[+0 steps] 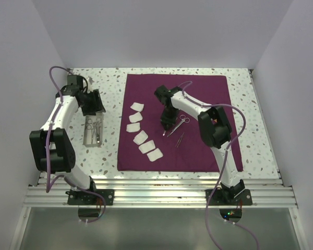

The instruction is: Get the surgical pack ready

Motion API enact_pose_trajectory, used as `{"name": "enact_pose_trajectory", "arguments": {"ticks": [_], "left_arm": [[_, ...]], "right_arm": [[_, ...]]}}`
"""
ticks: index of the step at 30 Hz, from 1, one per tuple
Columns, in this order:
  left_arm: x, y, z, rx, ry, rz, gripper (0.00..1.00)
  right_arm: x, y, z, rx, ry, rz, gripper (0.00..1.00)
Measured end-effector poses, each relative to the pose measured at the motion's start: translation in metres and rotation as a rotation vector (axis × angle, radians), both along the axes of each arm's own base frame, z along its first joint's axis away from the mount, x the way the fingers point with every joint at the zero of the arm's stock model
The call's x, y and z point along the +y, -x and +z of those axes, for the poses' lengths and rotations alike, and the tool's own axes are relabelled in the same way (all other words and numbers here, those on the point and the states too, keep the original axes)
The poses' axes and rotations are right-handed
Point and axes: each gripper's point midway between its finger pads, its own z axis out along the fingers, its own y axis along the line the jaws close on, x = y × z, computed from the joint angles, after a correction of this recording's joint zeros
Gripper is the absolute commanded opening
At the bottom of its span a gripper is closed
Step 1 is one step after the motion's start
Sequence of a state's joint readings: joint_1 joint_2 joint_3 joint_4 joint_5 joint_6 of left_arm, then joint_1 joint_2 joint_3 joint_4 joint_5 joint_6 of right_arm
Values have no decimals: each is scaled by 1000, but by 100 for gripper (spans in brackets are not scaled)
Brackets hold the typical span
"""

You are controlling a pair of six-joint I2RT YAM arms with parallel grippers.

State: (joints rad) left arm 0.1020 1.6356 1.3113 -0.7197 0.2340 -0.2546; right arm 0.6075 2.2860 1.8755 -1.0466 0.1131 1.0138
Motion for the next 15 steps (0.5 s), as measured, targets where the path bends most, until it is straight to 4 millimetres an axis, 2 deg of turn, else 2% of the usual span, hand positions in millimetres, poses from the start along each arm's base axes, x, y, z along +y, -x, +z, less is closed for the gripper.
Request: {"name": "enact_pose_trajectory", "arguments": {"ticks": [5,8,11,15], "left_arm": [[-5,0,5,-12,23,-5,59],[-19,-1,13,-40,91,-25,61],[-43,1,13,-73,219,-48,62],[-94,16,5,-50,404,-85,68]], "right_arm": [[-1,0,2,-6,-1,29,0],[-5,4,5,-17,0,102,0],[-13,14,17,-35,-8,200,0],[-12,25,54,-109,-92,342,0]]}}
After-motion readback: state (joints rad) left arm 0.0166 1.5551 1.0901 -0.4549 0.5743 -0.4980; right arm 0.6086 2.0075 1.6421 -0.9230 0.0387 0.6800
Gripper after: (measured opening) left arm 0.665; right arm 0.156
